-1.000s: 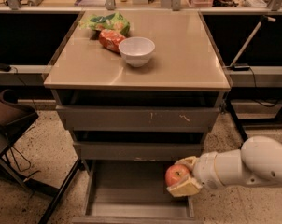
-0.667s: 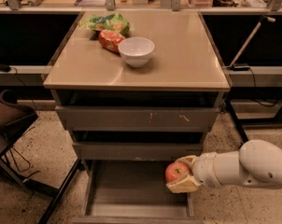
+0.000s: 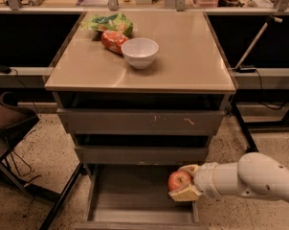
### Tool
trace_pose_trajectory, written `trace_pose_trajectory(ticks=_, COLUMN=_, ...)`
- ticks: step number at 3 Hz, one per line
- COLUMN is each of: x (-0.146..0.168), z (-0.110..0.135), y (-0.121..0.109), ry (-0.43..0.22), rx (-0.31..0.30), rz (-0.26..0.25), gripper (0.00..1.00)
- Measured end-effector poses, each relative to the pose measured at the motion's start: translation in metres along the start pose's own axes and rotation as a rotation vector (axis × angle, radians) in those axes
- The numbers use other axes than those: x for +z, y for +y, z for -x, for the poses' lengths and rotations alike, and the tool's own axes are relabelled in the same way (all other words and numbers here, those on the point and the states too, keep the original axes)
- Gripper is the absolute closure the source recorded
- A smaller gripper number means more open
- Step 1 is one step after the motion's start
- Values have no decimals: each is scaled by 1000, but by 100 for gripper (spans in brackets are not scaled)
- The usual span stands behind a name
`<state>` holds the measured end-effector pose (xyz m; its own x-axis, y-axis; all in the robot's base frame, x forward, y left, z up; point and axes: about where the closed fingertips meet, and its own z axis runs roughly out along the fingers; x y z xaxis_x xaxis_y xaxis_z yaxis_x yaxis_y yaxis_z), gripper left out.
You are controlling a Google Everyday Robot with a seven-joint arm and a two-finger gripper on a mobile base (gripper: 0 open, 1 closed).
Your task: Place apple into bottom drawer
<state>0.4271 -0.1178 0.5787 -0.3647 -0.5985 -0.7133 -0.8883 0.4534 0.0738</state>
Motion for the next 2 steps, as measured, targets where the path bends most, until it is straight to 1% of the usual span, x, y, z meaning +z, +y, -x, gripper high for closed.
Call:
trace_pose_trajectory(ticks=1, x=65, z=-54, y=-13, ry=57, rx=4, rz=-19, gripper=100)
trace_pose_trajectory(ticks=2, x=79, z=-48, y=-28, ry=44, rx=-16, rz=-67, gripper=100)
